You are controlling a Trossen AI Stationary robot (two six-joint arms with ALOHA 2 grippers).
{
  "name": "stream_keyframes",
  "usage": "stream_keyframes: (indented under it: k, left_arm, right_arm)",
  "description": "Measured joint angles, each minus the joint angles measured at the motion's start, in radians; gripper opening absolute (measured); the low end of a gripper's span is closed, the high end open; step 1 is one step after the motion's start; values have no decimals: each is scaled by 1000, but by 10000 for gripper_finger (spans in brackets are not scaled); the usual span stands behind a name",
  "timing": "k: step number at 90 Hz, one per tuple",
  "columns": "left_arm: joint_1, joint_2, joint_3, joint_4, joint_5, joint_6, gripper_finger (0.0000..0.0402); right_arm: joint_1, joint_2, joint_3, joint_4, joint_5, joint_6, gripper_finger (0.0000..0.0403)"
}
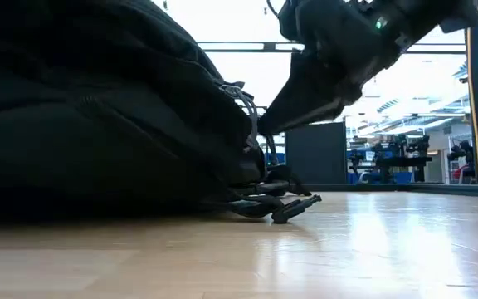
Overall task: Unpack backpack
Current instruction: Close the backpack
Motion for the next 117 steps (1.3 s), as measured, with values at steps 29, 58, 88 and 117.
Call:
stream_keyframes:
  k: [29, 58, 88, 117]
  left_arm:
    - [0, 0, 0, 2, 0, 0, 0]
    - [0, 0, 0, 8, 0, 1, 0]
    - [0, 0, 0, 11, 0, 3, 0]
    - [0, 0, 0, 30, -19, 7, 0]
  right_arm:
    - [16, -13, 0, 34, -99, 16, 116]
    - [30, -13, 0, 55, -163, 25, 174]
    - [27, -13, 0, 93, -184, 24, 222]
    - [6, -12, 0, 94, -182, 23, 170]
